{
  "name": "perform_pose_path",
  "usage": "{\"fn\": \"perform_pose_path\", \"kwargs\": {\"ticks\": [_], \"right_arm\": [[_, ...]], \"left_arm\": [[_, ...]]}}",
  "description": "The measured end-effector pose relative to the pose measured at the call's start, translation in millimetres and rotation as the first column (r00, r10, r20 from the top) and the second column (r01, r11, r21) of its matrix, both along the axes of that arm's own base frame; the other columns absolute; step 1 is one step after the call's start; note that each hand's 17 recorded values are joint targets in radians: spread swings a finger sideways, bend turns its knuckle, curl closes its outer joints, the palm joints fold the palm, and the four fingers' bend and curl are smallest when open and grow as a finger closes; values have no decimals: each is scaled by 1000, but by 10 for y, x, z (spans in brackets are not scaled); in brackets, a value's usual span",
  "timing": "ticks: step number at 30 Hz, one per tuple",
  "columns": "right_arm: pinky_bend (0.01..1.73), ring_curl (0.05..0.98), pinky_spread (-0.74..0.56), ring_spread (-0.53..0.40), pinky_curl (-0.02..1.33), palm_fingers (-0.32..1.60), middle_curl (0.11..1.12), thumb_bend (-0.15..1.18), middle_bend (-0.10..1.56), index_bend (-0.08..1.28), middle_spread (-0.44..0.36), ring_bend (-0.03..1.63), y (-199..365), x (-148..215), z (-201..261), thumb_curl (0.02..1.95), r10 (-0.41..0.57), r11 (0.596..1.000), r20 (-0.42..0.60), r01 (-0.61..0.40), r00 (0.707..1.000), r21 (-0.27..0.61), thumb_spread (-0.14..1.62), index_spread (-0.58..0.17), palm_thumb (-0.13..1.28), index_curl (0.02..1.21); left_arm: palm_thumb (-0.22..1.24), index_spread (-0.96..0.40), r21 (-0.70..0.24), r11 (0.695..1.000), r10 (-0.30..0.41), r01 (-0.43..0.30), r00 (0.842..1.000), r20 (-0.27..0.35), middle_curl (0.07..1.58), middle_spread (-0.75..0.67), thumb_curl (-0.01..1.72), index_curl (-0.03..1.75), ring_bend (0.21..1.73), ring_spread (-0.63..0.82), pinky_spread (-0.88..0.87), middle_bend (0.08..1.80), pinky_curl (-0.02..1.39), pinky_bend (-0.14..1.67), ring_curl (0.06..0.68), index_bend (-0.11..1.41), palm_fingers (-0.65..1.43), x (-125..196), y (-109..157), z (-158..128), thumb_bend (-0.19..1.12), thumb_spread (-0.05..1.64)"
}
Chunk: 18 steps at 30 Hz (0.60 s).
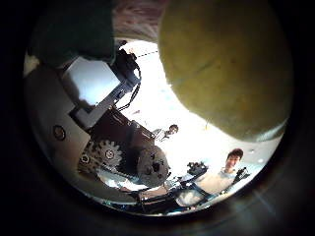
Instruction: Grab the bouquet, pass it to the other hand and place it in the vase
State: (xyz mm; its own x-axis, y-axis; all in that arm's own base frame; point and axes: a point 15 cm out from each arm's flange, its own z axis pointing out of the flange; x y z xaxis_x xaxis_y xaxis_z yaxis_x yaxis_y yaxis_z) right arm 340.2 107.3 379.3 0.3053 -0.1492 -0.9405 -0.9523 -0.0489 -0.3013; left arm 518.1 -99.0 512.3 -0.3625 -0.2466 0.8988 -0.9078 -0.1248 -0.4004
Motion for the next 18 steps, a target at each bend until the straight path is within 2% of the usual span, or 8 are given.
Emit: {"fn": "perform_pose_path", "kwargs": {"ticks": [11, 18], "right_arm": [[459, 201, 434, 55, 325, 348, 352, -21, 267, 188, -20, 510, 16, -19, -21, 530, 3, 1000, -10, -3, 1000, 1, 1038, -348, 752, 364], [445, 196, 433, 56, 305, 368, 352, -21, 253, 185, -26, 494, 7, -15, -15, 527, 0, 1000, -7, 1, 1000, 2, 1038, -350, 753, 365]], "left_arm": [[1020, -744, 3, 1000, 19, -19, 999, -44, 1018, -525, 1068, 1314, 1488, -394, -623, 1148, 1033, 1151, 626, 652, 1053, 215, 32, -213, 117, 1128], [988, -749, 2, 1000, 16, -16, 999, -40, 1021, -530, 1034, 1331, 1482, -394, -627, 1130, 1012, 1149, 618, 599, 1049, 207, 25, -222, 62, 1101]]}}
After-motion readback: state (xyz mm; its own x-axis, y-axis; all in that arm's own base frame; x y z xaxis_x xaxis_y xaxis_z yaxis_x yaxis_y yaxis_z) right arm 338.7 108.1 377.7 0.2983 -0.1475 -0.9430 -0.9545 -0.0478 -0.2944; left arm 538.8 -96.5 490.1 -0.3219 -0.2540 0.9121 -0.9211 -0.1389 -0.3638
